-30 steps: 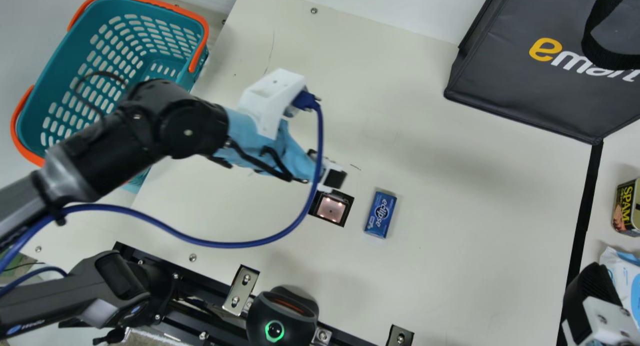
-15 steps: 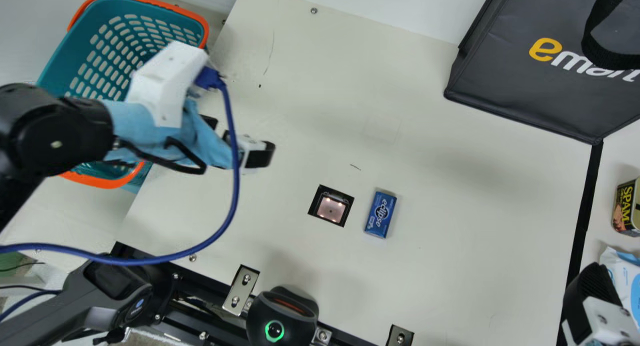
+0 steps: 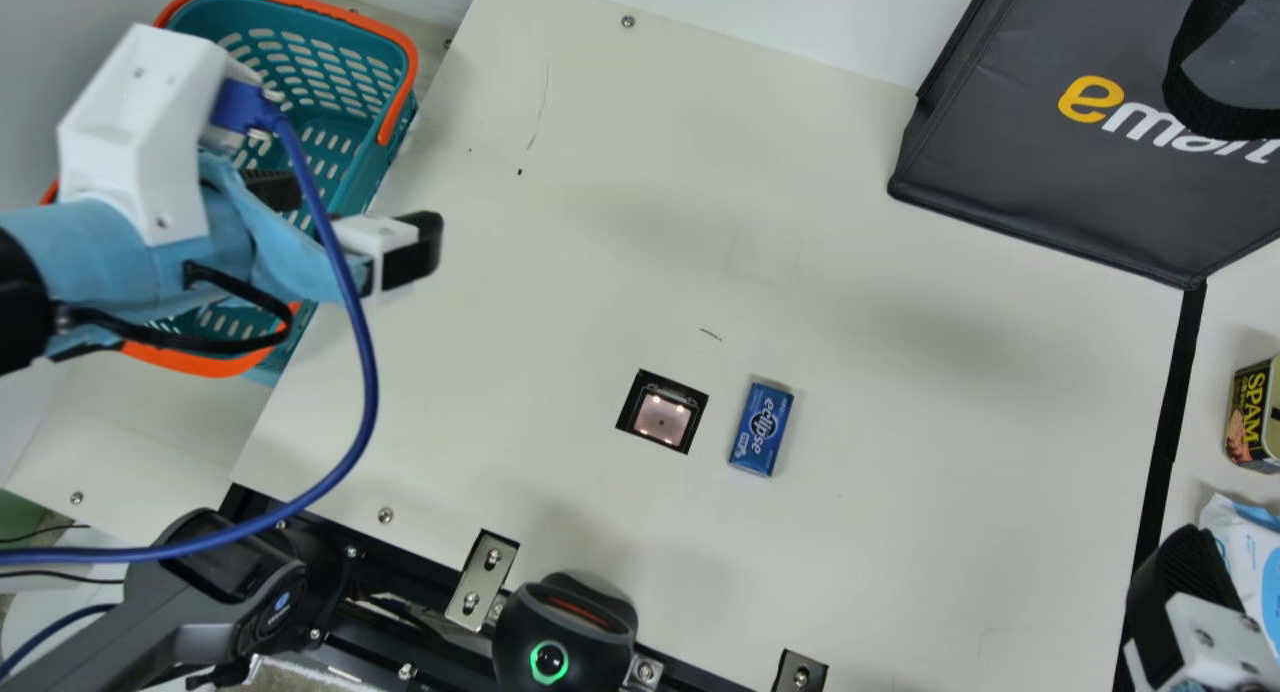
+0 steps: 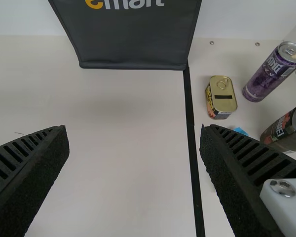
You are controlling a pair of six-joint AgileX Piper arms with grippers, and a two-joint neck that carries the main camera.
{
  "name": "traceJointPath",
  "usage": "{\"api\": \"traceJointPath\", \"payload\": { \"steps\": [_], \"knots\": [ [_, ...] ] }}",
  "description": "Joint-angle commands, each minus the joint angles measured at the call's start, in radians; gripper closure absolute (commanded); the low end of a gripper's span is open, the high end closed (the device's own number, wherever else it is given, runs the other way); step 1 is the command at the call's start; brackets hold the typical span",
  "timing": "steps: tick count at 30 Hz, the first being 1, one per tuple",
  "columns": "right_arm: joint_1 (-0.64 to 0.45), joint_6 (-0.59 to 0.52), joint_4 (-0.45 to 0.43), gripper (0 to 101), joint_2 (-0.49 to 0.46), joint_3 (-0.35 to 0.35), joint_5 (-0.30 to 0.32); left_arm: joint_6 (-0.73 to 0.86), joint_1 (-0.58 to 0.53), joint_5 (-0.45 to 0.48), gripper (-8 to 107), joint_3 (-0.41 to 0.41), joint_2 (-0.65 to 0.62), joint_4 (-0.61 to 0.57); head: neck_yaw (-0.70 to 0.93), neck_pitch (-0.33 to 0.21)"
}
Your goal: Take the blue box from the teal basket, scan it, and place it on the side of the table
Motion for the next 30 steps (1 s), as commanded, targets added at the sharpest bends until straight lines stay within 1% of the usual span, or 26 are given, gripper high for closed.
{"api": "traceJointPath", "payload": {
  "steps": [1, 10, 25, 30],
  "knots": [
    [0.0, 0.0, 0.0, 6, 0.0, 0.0, 0.0, -0.008, 0.011, -0.006, 9, -0.007, -0.008, 0.018, 0.002, -0.029],
    [0.0, 0.0, 0.0, 6, 0.0, 0.0, 0.0, -0.009, 0.01, -0.003, 9, -0.007, -0.007, 0.019, 0.002, -0.029],
    [0.0, 0.0, 0.0, 6, 0.0, 0.0, 0.0, -0.009, 0.01, -0.001, 9, -0.007, -0.007, 0.019, -0.347, -0.029],
    [0.0, 0.0, 0.0, 6, 0.0, 0.0, 0.0, -0.009, 0.01, -0.001, 9, -0.007, -0.007, 0.019, -0.347, -0.029]
  ]
}}
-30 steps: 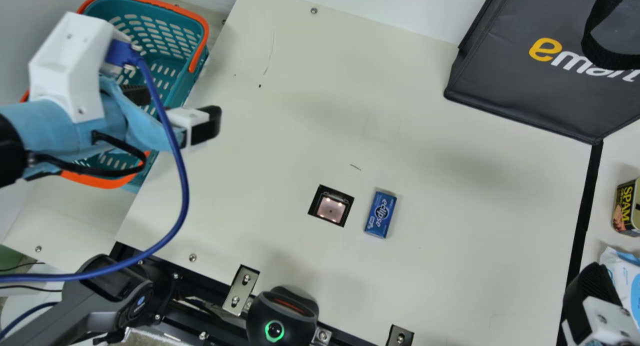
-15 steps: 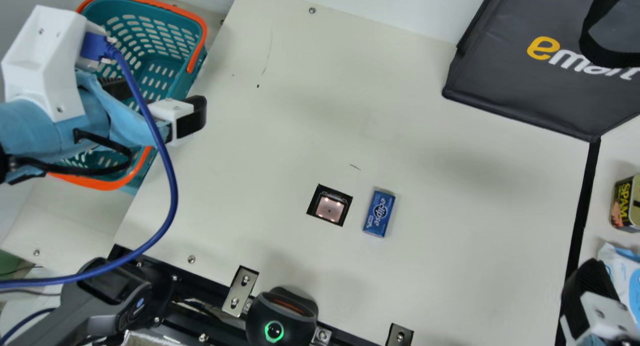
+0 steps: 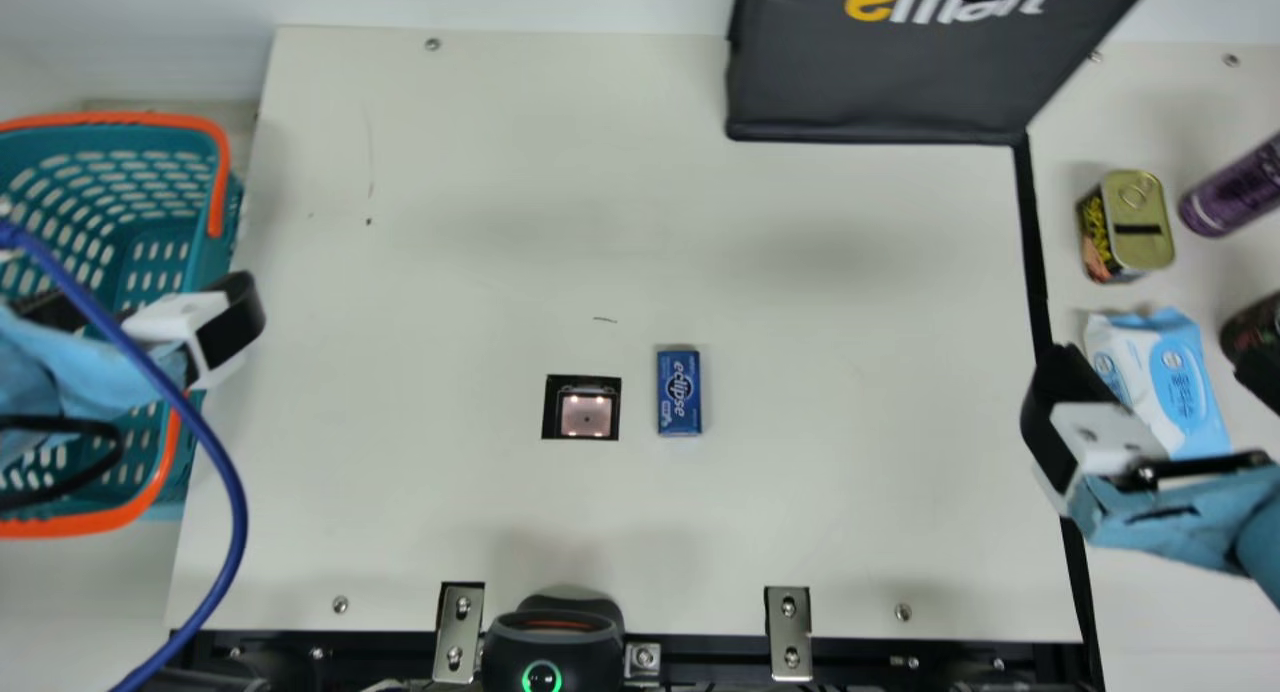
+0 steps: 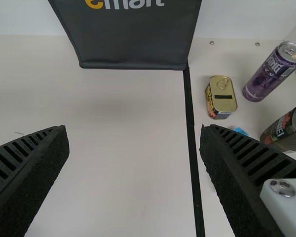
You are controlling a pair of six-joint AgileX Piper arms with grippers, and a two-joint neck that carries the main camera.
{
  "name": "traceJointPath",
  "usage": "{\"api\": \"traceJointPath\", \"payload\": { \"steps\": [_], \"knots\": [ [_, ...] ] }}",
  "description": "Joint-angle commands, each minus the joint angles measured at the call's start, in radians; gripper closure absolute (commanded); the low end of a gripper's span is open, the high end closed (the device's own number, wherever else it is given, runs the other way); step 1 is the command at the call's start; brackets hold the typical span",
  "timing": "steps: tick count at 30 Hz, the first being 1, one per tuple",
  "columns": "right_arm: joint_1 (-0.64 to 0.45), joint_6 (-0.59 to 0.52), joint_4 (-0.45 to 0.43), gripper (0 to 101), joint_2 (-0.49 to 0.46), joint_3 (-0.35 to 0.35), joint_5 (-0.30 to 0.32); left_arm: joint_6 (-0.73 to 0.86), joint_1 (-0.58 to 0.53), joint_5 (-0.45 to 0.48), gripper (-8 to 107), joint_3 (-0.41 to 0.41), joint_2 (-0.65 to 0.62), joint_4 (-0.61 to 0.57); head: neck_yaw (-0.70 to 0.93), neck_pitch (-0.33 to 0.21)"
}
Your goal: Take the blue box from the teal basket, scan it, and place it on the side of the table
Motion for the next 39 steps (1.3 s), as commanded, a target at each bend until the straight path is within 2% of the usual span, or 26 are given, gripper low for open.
{"api": "traceJointPath", "payload": {
  "steps": [1, 9, 29, 33, 39],
  "knots": [
    [0.0, 0.0, 0.0, 6, 0.0, 0.0, 0.0, 0.0, 0.0, 0.0, 9, 0.0, 0.0, 0.0, 0.0, -0.029],
    [0.024, -0.018, 0.007, 6, 0.011, 0.002, 0.0, 0.0, 0.0, 0.0, 9, 0.0, 0.0, 0.0, 0.0, -0.029],
    [0.264, -0.13, 0.138, 6, 0.12, 0.072, -0.053, 0.0, 0.0, 0.0, 9, 0.0, 0.0, 0.0, 0.0, -0.029],
    [0.322, -0.115, 0.123, 6, 0.158, 0.093, -0.073, 0.0, 0.0, 0.0, 9, 0.0, 0.0, 0.0, 0.0, -0.029],
    [0.451, -0.021, 0.037, 6, 0.242, 0.117, -0.11, 0.0, 0.0, 0.0, 9, 0.0, 0.0, 0.0, 0.0, -0.029]
  ]
}}
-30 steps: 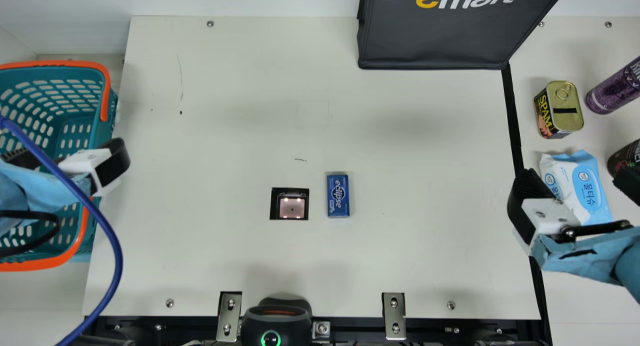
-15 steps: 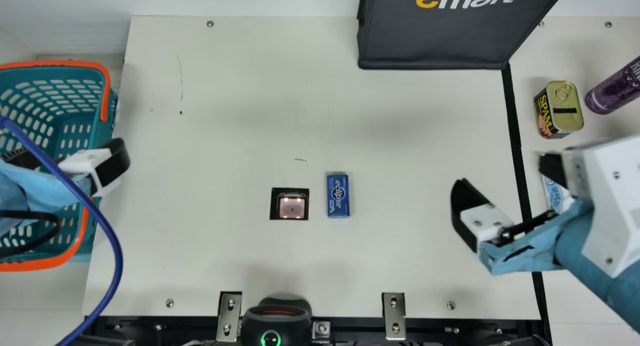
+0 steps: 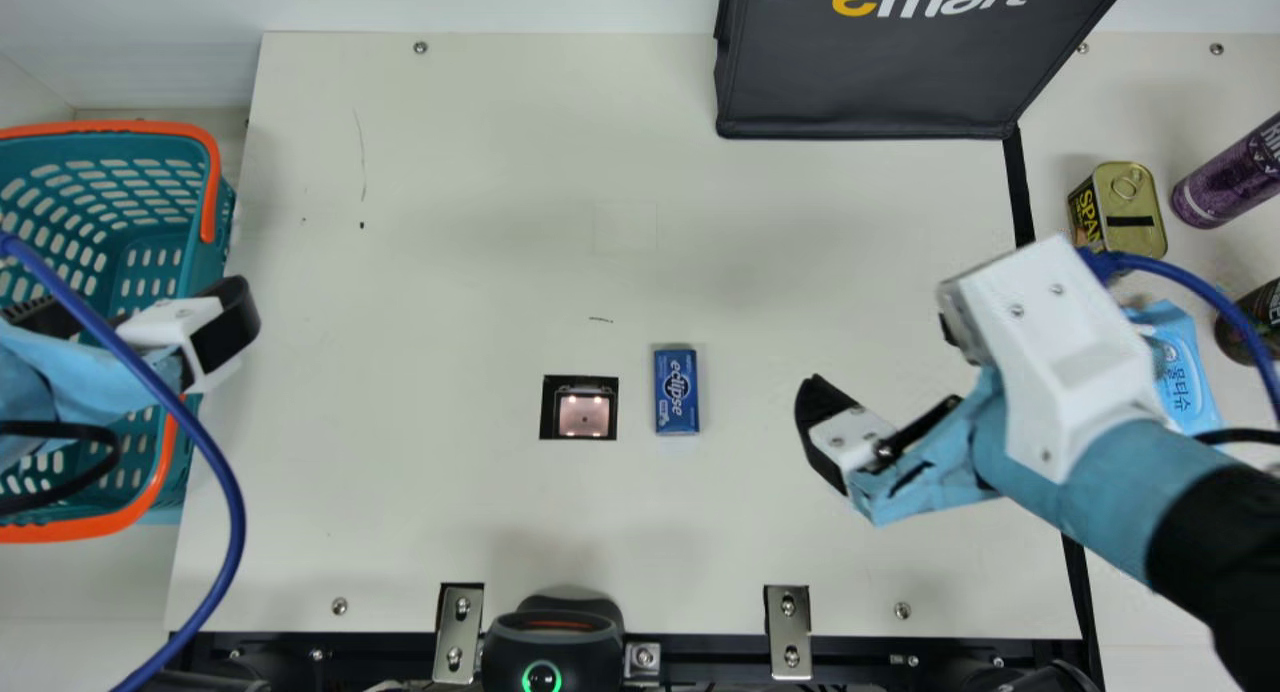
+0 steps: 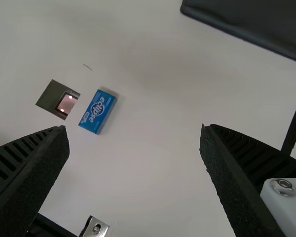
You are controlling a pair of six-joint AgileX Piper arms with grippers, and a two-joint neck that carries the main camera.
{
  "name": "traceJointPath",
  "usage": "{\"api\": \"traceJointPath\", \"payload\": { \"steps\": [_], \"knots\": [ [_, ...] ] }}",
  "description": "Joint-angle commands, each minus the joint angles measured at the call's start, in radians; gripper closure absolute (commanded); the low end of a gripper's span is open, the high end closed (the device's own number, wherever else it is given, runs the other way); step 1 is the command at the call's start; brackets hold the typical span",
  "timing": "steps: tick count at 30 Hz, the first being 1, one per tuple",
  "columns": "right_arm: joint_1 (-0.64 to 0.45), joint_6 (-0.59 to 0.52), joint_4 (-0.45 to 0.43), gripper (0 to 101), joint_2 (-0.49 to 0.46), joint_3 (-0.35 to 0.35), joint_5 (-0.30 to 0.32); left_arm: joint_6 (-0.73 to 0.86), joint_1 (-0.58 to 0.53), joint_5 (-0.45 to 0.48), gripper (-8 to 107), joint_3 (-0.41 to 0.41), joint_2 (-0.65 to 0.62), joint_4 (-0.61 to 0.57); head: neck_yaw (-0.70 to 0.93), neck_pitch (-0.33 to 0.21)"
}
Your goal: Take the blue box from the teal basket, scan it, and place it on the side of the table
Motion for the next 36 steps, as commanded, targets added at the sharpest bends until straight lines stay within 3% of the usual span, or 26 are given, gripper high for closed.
{"api": "traceJointPath", "payload": {
  "steps": [1, 9, 17, 24, 36],
  "knots": [
    [0.067, 0.052, -0.042, 6, 0.037, 0.001, -0.009, 0.0, 0.0, 0.0, 9, 0.0, 0.0, 0.0, 0.0, -0.029],
    [0.241, 0.188, -0.14, 6, 0.167, 0.0, -0.039, 0.0, 0.0, 0.0, 9, 0.0, 0.0, 0.0, 0.0, -0.029],
    [0.345, 0.266, -0.177, 6, 0.29, -0.008, -0.068, 0.0, 0.0, 0.0, 9, 0.0, 0.0, 0.0, 0.0, -0.029],
    [0.388, 0.325, -0.177, 6, 0.38, -0.006, -0.106, 0.0, 0.0, 0.0, 9, 0.0, 0.0, 0.0, 0.0, -0.029],
    [0.4, 0.44, -0.143, 6, 0.513, 0.037, -0.239, 0.0, 0.0, 0.0, 9, 0.0, 0.0, 0.0, 0.0, -0.029]
  ]
}}
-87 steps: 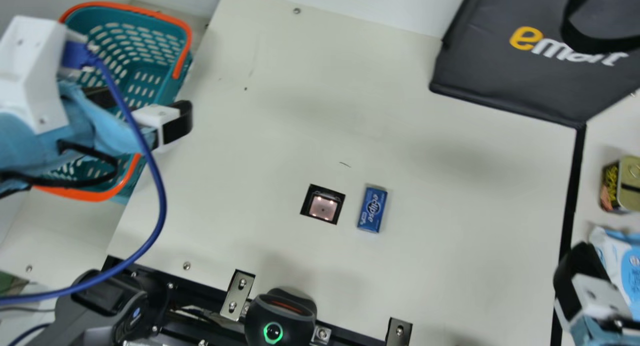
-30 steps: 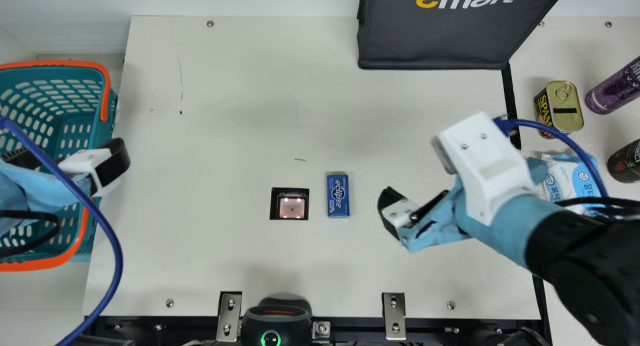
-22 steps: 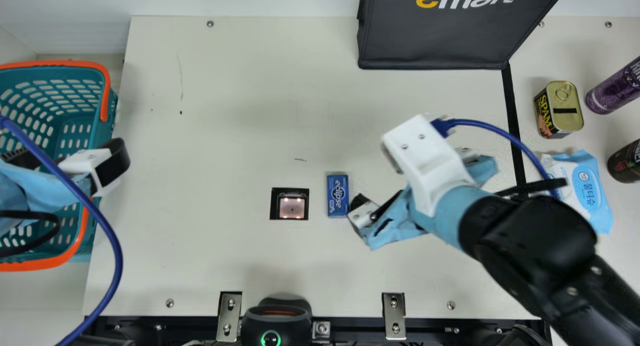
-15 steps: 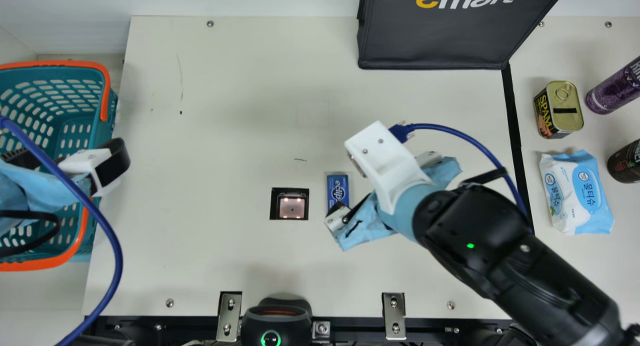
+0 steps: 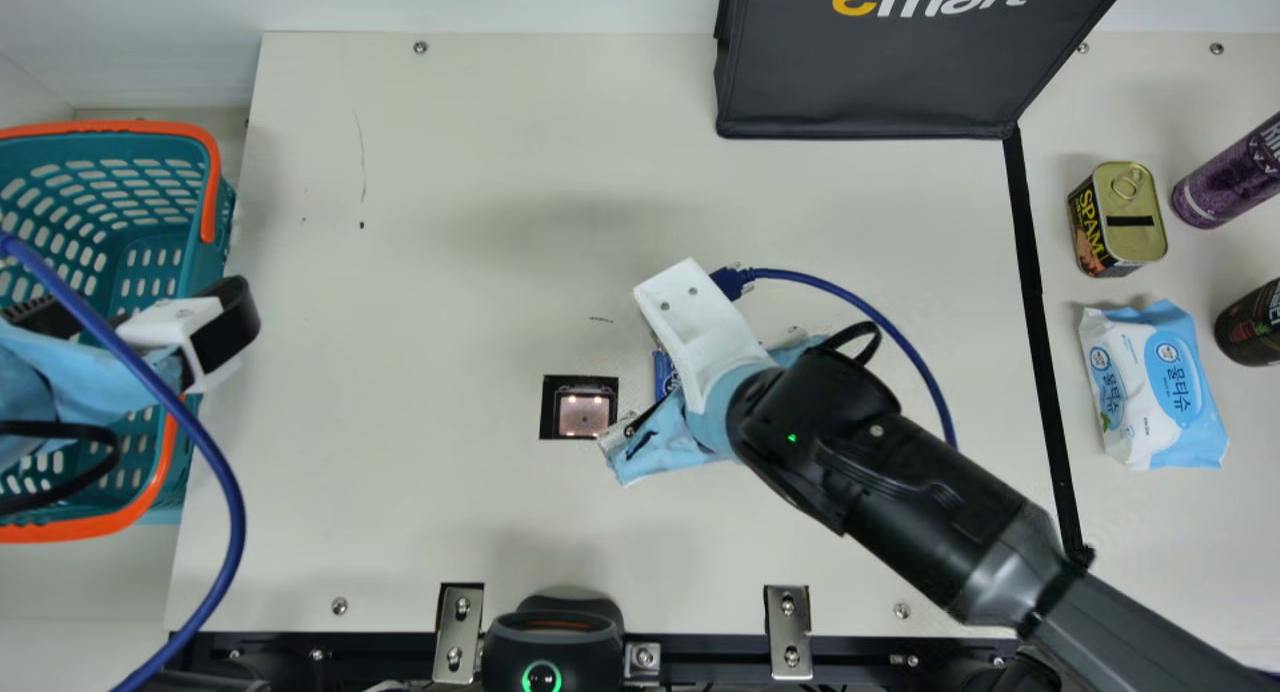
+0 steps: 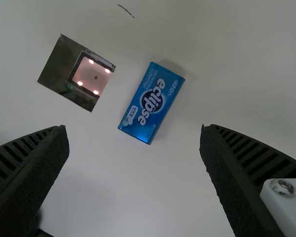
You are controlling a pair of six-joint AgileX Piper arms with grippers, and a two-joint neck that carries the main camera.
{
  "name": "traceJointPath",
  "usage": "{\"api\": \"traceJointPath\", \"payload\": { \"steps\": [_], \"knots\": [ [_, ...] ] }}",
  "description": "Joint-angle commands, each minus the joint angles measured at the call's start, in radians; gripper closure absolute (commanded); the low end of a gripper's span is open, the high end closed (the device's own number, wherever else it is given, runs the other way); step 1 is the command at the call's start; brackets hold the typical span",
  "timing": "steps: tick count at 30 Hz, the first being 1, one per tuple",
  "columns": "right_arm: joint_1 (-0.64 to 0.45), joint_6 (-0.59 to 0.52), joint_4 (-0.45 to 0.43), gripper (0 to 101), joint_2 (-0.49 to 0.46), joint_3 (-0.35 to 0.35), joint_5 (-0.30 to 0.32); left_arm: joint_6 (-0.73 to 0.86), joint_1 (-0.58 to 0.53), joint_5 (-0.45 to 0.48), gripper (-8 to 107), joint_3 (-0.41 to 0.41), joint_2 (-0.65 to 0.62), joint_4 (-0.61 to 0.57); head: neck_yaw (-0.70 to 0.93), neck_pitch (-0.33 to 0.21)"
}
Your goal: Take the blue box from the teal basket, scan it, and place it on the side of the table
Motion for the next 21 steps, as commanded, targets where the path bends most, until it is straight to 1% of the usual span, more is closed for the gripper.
{"api": "traceJointPath", "payload": {
  "steps": [1, 11, 21],
  "knots": [
    [0.002, 0.022, -0.002, 6, 0.022, 0.005, -0.024, 0.0, 0.0, 0.0, 9, 0.0, 0.0, 0.0, 0.0, -0.029],
    [0.001, 0.132, -0.033, 6, 0.111, 0.039, -0.105, 0.0, 0.0, 0.0, 9, 0.0, 0.0, 0.0, 0.0, -0.029],
    [0.001, 0.202, -0.073, 6, 0.165, 0.057, -0.142, 0.0, 0.0, 0.0, 9, 0.0, 0.0, 0.0, 0.0, -0.029]
  ]
}}
